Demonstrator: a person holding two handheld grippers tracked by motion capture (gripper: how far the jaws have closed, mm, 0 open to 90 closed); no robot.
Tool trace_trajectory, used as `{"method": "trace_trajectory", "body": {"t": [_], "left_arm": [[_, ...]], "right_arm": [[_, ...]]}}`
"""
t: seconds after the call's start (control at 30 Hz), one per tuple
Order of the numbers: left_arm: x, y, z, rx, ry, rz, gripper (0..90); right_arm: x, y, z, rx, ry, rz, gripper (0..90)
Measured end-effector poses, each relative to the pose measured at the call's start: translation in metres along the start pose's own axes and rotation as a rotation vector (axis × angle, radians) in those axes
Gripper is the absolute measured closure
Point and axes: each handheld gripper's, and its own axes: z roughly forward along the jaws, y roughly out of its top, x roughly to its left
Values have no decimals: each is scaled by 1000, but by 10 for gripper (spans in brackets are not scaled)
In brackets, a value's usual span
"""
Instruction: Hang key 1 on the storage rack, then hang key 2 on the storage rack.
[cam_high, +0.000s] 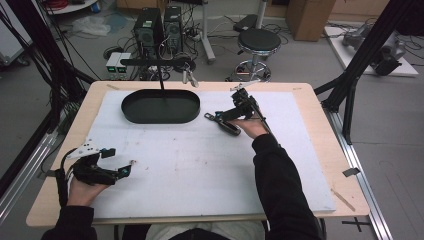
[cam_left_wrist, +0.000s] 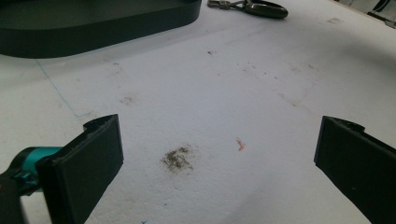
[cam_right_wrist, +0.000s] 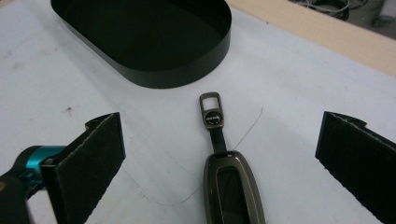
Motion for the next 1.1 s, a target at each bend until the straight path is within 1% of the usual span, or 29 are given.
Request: {"method": "trace_trajectory", "body": {"t": [0.07,0.27,0.43,0.47,0.5,0.53,0.73,0.77,0.8,0.93,1.0,1.03,1.1], "left_arm": [[0,0,0,0,-1,-1,17],[0,0,1,2,-4,-1,17],[0,0,1,2,-3,-2,17],[0,0,1,3,-3,-1,17],[0,0,1,4,-2,-1,17],[0,0,1,5,-2,0,17],[0,0,1,6,-3,1,17],[0,0,1,7,-2,2,17],[0,0,1,7,-2,0,17],[0,0,2,8,-2,-2,17],[0,0,2,9,-4,-2,17],[0,0,2,10,-4,-1,17],[0,0,2,11,-5,1,17]], "right_arm": [[0,-1,5,12,4,5,7],[2,-2,17,17,10,0,7],[-1,-4,25,30,9,9,7],[-2,-5,27,28,8,7,7],[-3,-5,28,33,10,15,7],[-5,-6,29,29,7,9,7],[-13,-10,35,50,0,27,8],[-15,-12,37,58,6,34,21],[-17,-12,38,58,8,28,28],[-20,-16,45,81,-2,24,30],[-22,-19,51,106,-6,30,51],[-24,-20,54,106,-6,27,54],[-25,-22,58,118,-1,35,74]]}}
